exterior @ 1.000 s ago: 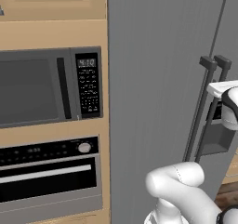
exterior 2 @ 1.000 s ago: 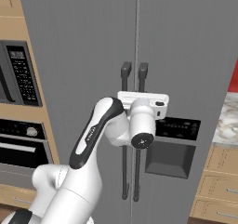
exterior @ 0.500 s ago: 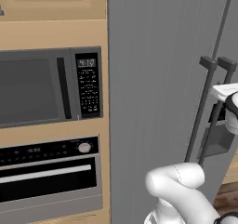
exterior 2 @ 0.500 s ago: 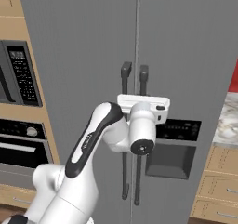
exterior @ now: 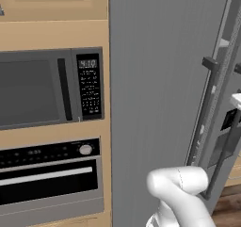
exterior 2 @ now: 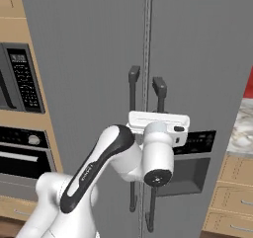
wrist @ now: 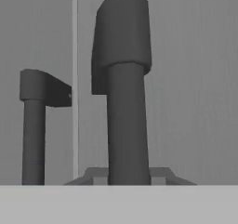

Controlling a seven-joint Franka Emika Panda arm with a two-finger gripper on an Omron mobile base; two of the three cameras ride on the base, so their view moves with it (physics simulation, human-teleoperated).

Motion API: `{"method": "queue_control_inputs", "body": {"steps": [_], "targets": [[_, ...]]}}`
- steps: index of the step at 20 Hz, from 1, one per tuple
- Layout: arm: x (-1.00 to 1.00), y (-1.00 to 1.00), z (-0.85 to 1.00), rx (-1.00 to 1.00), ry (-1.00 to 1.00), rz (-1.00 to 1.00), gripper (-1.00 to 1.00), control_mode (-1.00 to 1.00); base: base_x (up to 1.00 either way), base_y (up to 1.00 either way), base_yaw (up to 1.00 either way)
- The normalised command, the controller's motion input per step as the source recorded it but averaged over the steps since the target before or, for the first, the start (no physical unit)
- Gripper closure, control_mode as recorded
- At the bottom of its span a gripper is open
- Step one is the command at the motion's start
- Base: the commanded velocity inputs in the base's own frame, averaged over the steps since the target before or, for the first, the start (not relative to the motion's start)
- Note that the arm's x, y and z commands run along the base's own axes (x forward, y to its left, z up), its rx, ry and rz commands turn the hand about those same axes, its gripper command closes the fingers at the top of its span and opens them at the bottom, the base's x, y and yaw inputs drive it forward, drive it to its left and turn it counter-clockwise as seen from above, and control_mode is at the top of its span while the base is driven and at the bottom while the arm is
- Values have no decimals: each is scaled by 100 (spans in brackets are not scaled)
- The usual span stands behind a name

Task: Open the freezer door, pick up the ice cube tray from the freezer, and place it on the dining counter.

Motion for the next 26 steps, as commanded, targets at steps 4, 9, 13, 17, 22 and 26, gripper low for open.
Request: {"method": "queue_control_inputs", "body": {"steps": [4, 9, 13, 17, 22, 26], "targets": [[-65, -22, 0, 0, 0, -2, 100, -100, 0, 0, 0], [-43, -13, 0, 0, 0, -12, 100, -100, 0, 0, 0], [-37, -17, 0, 0, 1, -23, 100, -100, 0, 0, 0], [-37, -21, 0, 0, 3, -27, 100, -100, 0, 0, 0], [-39, -47, 0, 0, 0, -19, 100, -100, 0, 0, 0], [-44, -59, 0, 0, 0, -15, 100, -100, 0, 0, 0]]}}
